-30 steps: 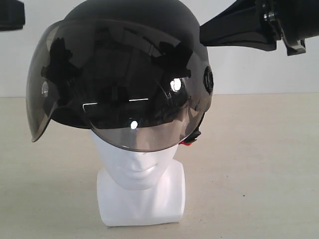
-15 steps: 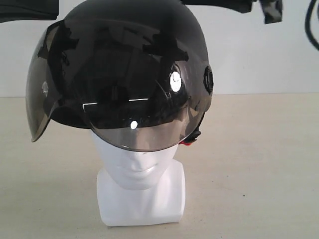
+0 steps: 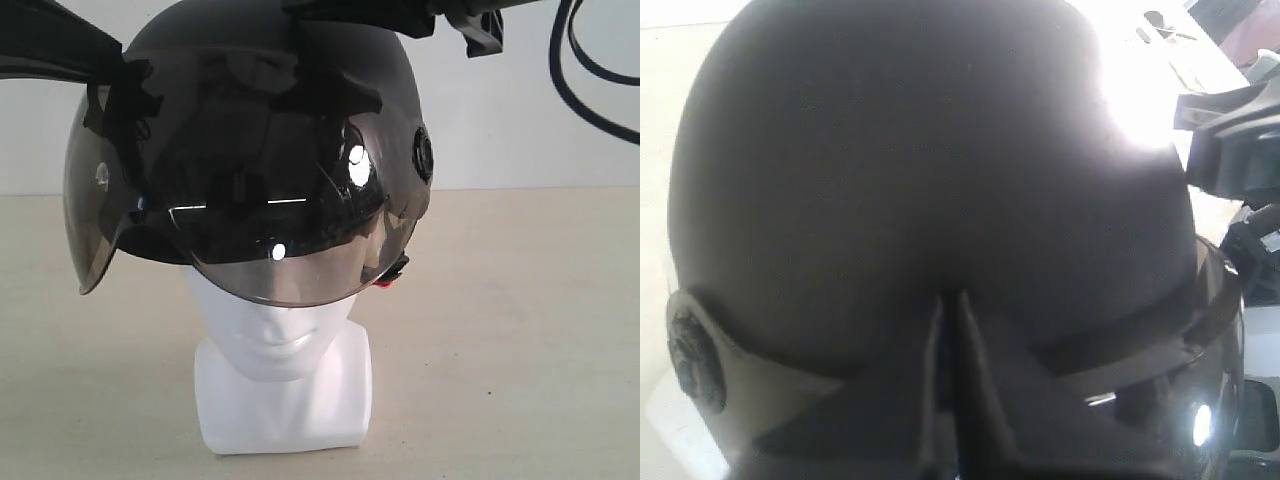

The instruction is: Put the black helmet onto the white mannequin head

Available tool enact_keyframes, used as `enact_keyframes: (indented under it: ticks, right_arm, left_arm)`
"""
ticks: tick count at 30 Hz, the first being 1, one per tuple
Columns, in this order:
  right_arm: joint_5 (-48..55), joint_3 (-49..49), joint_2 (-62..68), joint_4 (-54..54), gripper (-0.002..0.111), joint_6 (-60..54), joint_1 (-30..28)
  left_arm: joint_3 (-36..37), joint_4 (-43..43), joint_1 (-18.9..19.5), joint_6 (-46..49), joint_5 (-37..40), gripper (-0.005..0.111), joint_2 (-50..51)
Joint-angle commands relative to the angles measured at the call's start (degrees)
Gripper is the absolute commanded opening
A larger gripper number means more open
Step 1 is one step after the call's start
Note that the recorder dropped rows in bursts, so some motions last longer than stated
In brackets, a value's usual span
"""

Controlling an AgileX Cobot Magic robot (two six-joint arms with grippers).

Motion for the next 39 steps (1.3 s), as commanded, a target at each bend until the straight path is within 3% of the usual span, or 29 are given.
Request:
enact_keyframes:
  ticks: [1,30,39]
  right_arm:
    - [3.73,0.4,0.76,-8.25,0.0,2.85,0.1]
    - [13.33,0.4,0.76,-14.81,0.0,8.44,0.1]
    - [14.01,0.4,0.76,-16.51,0.0,9.49,0.65]
  left_arm:
    - [-0.06,0.9,-0.53,-0.13,2.45,0.004,-0.03]
    - [-0.06,0.9,-0.53,-0.63,2.45,0.004,-0.03]
    - [3.53,1.36,-0.61,-0.63,2.45,0.004,-2.23]
